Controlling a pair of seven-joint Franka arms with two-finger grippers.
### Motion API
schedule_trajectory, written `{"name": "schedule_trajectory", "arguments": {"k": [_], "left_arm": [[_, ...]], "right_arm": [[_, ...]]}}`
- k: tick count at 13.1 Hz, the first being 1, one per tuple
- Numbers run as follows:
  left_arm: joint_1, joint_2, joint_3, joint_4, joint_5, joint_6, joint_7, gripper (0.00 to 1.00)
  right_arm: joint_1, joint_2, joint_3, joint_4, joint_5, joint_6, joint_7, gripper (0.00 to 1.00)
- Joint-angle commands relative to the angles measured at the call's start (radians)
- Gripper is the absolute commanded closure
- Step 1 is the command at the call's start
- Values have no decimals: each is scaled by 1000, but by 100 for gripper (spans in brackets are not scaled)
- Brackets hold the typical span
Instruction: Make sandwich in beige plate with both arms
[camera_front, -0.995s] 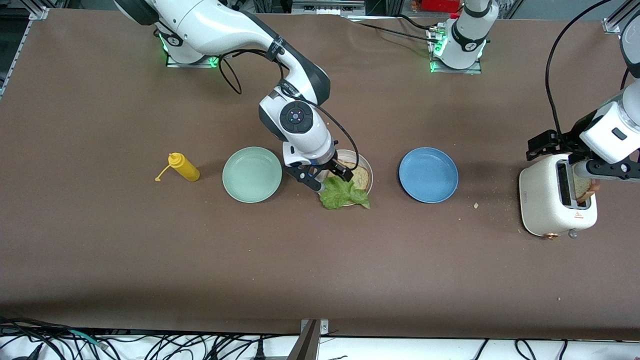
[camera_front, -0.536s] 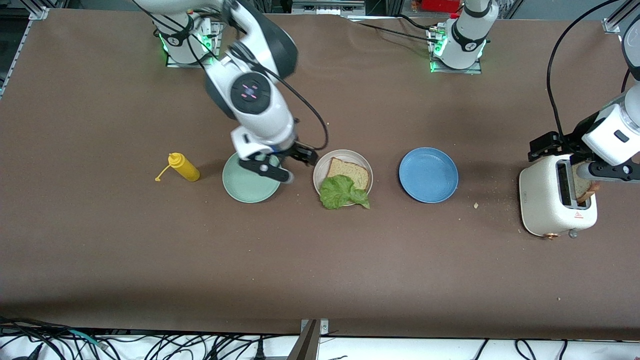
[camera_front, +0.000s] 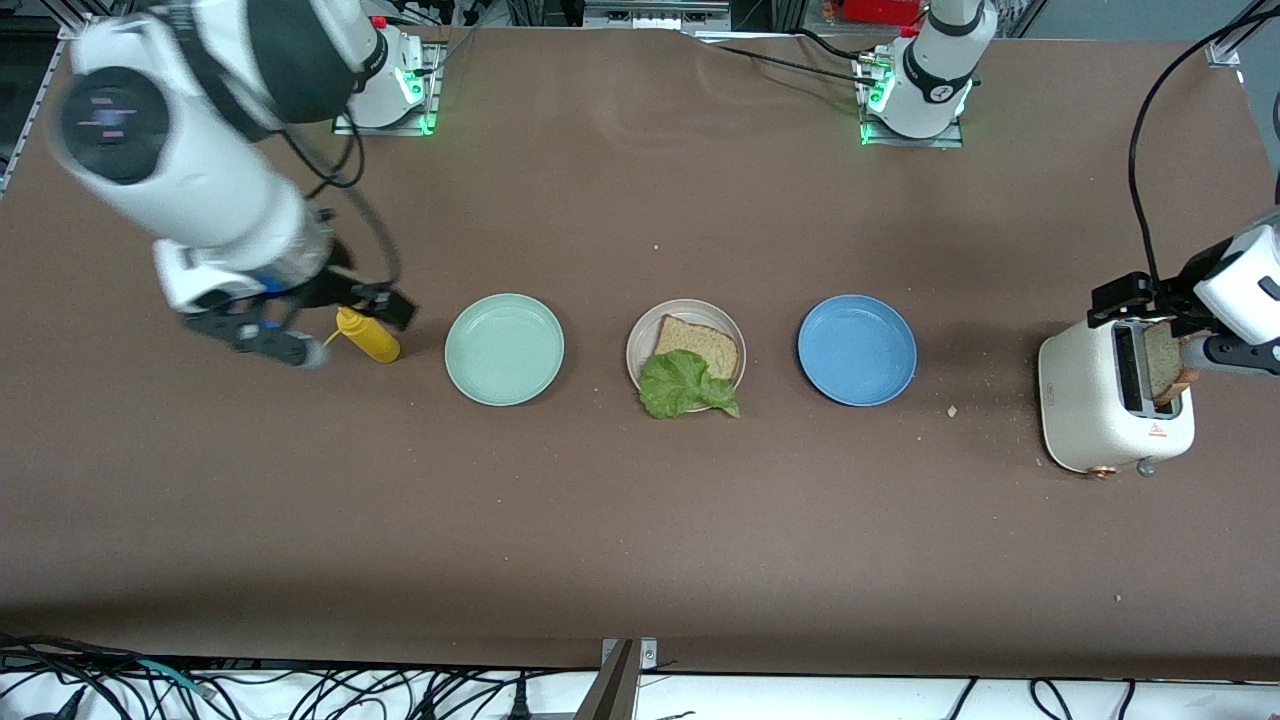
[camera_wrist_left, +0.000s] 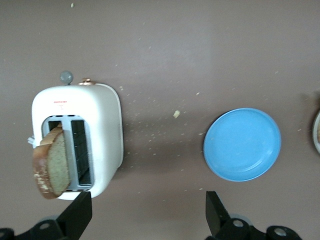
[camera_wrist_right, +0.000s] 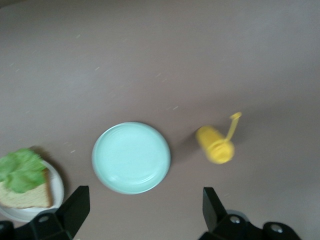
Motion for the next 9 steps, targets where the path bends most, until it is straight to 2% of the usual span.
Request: {"name": "schedule_trajectory", "arguments": {"k": [1,3,6,9], "left_arm": [[56,32,-6,-2,33,32,64,0],[97,54,-6,-5,33,54,115,0],[140,101,-6,-7,32,97,144,0],[174,154,-6,-5,30,135,138,0]], "right_arm": [[-85,-57,-34,-47,5,-1,-161,0],[-133,-58,-76,-46,7,11,-278,0],[-211,-57,-77,-85,7,98,-395,0],[-243,-55,-71,-98,2,137,-407,0]]}}
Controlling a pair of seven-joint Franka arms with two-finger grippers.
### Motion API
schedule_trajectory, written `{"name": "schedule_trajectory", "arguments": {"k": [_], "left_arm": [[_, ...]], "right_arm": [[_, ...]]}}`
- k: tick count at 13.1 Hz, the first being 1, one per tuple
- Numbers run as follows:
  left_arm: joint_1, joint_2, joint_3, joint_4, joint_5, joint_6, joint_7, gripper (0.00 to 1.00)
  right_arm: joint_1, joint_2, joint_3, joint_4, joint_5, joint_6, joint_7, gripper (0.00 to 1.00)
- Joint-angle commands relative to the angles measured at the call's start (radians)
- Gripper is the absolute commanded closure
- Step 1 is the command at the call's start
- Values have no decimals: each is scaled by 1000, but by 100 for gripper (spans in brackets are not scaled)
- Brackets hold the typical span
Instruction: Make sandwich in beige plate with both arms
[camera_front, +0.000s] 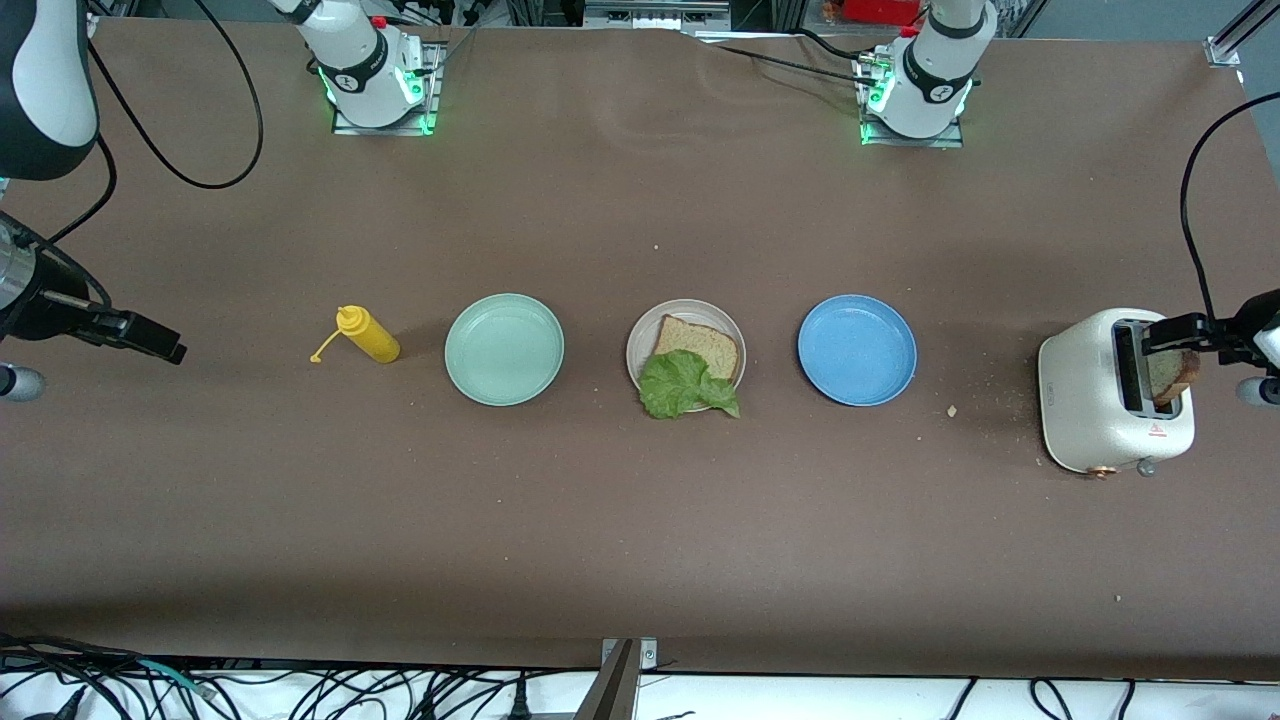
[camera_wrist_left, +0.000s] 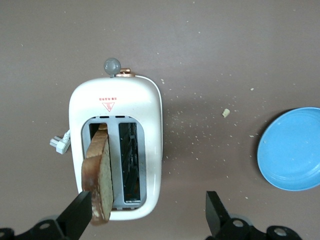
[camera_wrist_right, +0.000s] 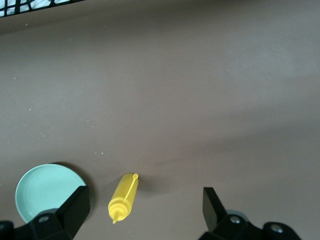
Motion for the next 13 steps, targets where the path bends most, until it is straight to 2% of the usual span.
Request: {"name": "schedule_trajectory", "arguments": {"k": [1,8,10,12,13], "left_arm": [[41,43,-8,6,23,26,11,0],[83,117,-8,7,17,69,14,0],[89,126,-8,6,15,71,17,6],[104,126,-8,4,12,86,17,33],[111,126,-9,4,12,86,18,53]], "right_arm": [[-22,-29,14,-27,0,17,-21,0],[-17,-23,14,35,5,8,-10,1],[-15,-23,14,35,-4,8,-9,0],[-14,-24,14,36,-6,8,-8,0],[-14,-26,14,38,-1,8,-13,0]]}}
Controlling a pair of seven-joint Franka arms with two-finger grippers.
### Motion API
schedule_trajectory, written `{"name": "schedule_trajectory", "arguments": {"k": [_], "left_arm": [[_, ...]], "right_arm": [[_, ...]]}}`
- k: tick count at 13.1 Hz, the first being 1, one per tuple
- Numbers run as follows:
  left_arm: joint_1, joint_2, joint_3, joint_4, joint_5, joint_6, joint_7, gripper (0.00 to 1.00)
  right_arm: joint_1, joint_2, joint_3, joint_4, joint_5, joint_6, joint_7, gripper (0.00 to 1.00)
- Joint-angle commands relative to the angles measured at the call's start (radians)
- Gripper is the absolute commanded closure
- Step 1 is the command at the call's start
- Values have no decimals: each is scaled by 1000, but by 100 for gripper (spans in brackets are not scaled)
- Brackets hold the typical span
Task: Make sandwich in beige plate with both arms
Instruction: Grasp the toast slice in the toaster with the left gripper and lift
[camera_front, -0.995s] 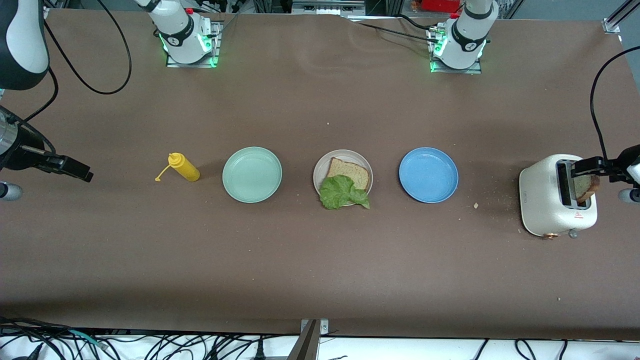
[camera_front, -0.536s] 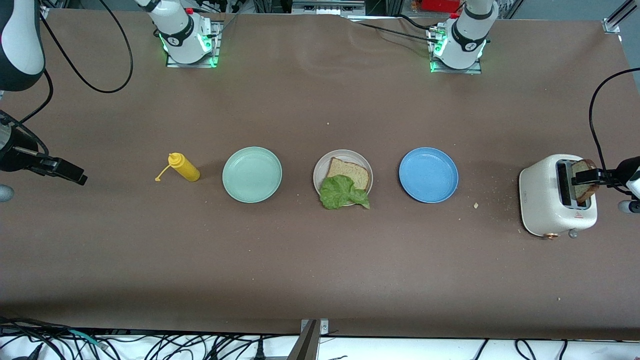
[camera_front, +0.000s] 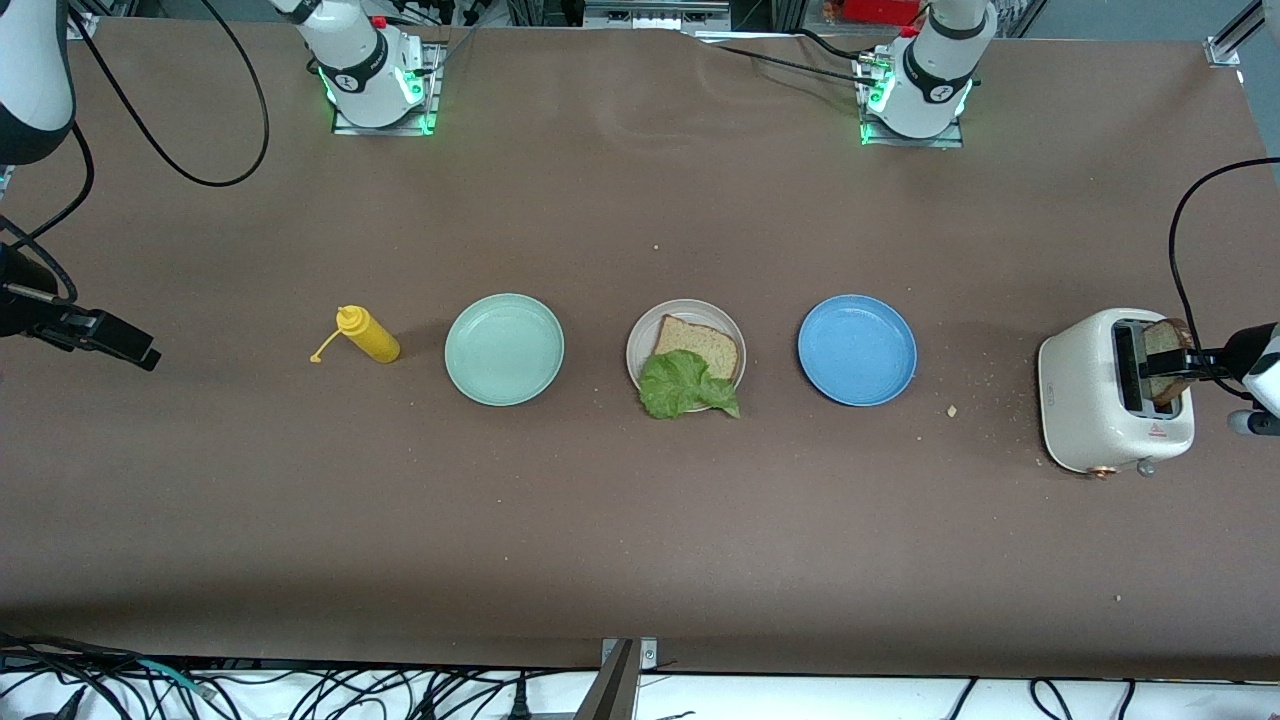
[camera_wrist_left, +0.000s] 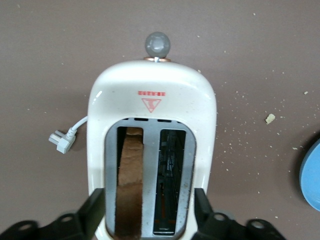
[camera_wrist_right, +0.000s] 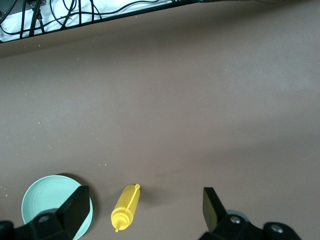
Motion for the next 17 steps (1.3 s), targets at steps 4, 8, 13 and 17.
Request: {"name": "schedule_trajectory", "arguments": {"k": [4,8,13,17], "left_arm": [[29,-5,-10,6,26,2,26,100],[24,-43,-14,22,30,-6,75,100],[7,-77,-23,127,62,-121,76,100],[-59,-77,-23,236,55,-239,75,100]], "right_arm": [[-8,-17,3,7,-2,-11,-15,0],[-8,-17,9,5,-10,-13,-9,0],[-8,-17,7,7,-12,-13,-6,0],[-8,-14,7,7,-15,-7,-3,0]]}}
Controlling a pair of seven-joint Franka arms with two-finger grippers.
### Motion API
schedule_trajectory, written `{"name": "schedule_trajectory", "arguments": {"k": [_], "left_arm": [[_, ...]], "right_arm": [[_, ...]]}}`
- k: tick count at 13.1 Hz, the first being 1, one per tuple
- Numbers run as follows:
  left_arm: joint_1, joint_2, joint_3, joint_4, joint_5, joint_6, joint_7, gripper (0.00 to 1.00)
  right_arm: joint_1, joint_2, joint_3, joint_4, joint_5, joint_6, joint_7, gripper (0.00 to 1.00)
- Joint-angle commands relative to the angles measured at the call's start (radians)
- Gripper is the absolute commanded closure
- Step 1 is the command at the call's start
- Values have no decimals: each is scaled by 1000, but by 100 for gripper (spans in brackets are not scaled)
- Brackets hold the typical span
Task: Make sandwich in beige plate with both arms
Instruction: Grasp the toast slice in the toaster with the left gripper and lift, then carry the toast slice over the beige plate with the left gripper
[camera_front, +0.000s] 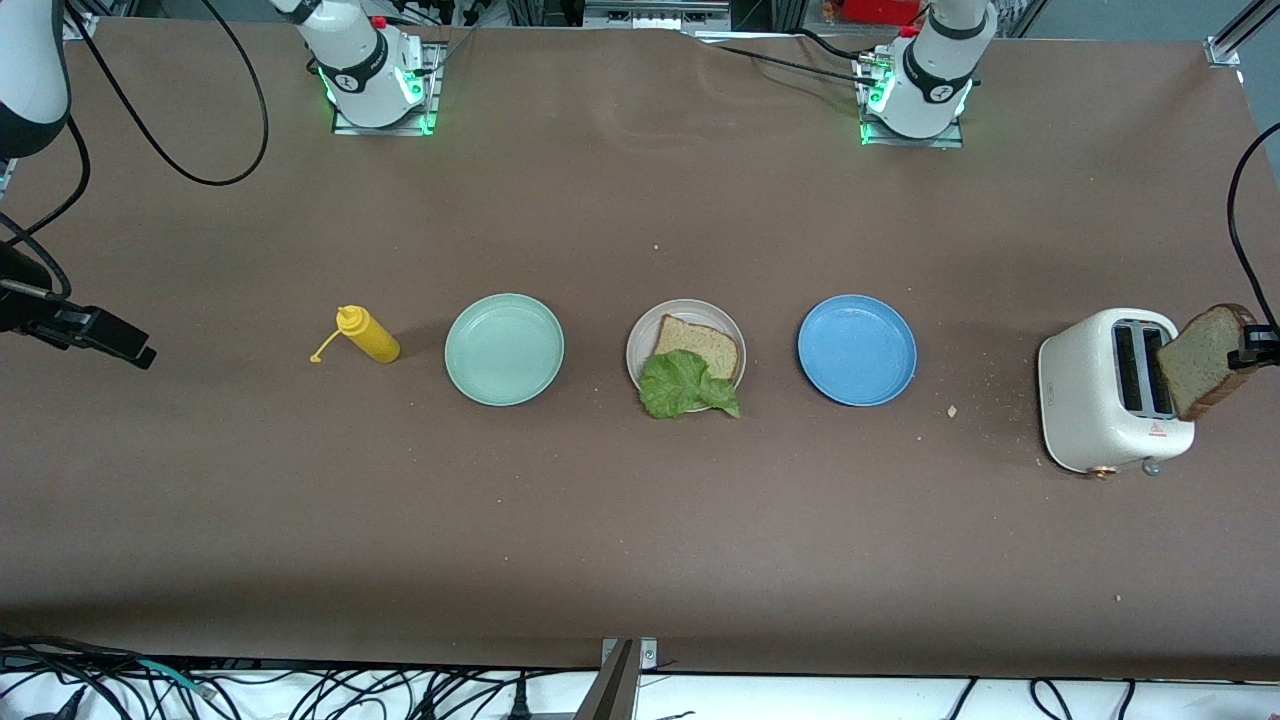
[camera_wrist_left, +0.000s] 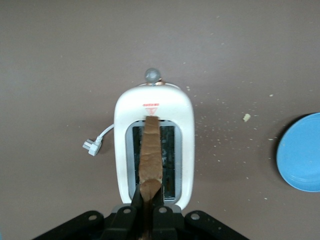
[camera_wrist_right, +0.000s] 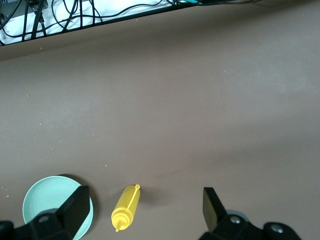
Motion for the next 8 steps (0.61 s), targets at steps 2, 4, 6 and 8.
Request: {"name": "schedule_trajectory", "arguments": {"k": [2,4,6,8], "left_arm": [[-104,9,2,89,36,-146,-5,100],[-149,9,5,94,22,-164,-44,100],[-195,13,7,94,-84,-176,-116,100],[-219,33,7,92,-229,-177,-223,100]], "right_arm": [[-8,-9,8,4,-14,-9,-3,0],[-8,-9,8,2,-14,-12,-3,0],[-8,-9,5,2,-14,-10,-3,0],[-8,-7,5,2,-14,-6,-1,0]]}}
